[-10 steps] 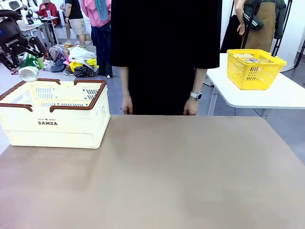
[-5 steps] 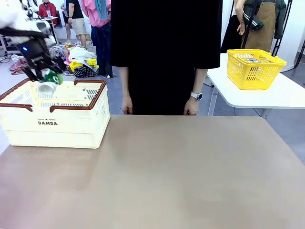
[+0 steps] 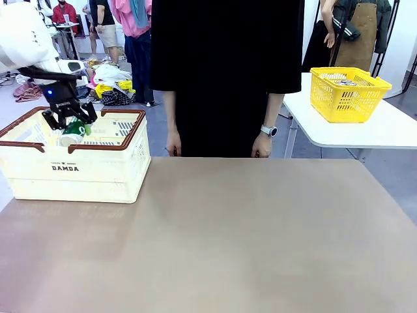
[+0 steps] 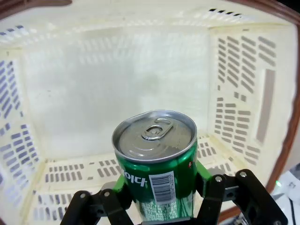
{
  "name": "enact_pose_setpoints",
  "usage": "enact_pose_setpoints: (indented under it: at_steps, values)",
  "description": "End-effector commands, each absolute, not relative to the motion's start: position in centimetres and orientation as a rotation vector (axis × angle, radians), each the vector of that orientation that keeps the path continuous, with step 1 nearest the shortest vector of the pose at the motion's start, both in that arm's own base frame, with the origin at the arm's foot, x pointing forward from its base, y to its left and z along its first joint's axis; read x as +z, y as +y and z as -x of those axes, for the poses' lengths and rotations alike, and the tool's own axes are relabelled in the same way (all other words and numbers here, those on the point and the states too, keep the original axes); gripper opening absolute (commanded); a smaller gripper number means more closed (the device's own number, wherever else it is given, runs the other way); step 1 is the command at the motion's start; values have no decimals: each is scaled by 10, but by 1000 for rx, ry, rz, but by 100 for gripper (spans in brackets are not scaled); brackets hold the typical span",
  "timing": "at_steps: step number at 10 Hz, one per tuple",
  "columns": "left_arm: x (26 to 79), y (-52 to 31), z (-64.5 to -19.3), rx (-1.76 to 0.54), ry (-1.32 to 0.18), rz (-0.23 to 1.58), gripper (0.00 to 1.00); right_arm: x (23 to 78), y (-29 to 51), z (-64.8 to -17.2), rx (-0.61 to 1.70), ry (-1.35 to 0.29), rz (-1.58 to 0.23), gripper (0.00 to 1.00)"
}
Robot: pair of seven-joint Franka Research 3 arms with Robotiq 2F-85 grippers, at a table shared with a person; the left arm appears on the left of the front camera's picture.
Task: Place the drinks into the Shopping basket.
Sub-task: Pick up one drink and place it into the Shopping basket.
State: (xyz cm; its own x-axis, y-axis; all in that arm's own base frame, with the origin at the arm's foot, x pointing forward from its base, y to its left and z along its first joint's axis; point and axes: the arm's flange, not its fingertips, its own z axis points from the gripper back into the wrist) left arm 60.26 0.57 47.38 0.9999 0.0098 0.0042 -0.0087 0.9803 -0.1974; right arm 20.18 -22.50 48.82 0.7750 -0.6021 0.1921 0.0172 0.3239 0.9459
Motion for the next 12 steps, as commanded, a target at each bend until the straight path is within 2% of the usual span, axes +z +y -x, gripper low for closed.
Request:
enact_pose_setpoints:
  at_steps: [1,4,7,11,12]
  values:
    - [462,4,-616,51,40,191,0,490,-226,-204,-414,-615,-1200,100]
    - [426,-5,-643,46,65,131,0,490,-226,-204,-414,-615,-1200,100]
    - [404,-10,-648,64,86,98,0,490,-226,-204,-414,-615,-1200,100]
    - [400,-12,-649,77,98,107,0,490,-226,-204,-414,-615,-1200,100]
    - [399,-12,-649,74,101,109,3,490,-226,-204,-414,-615,-1200,100]
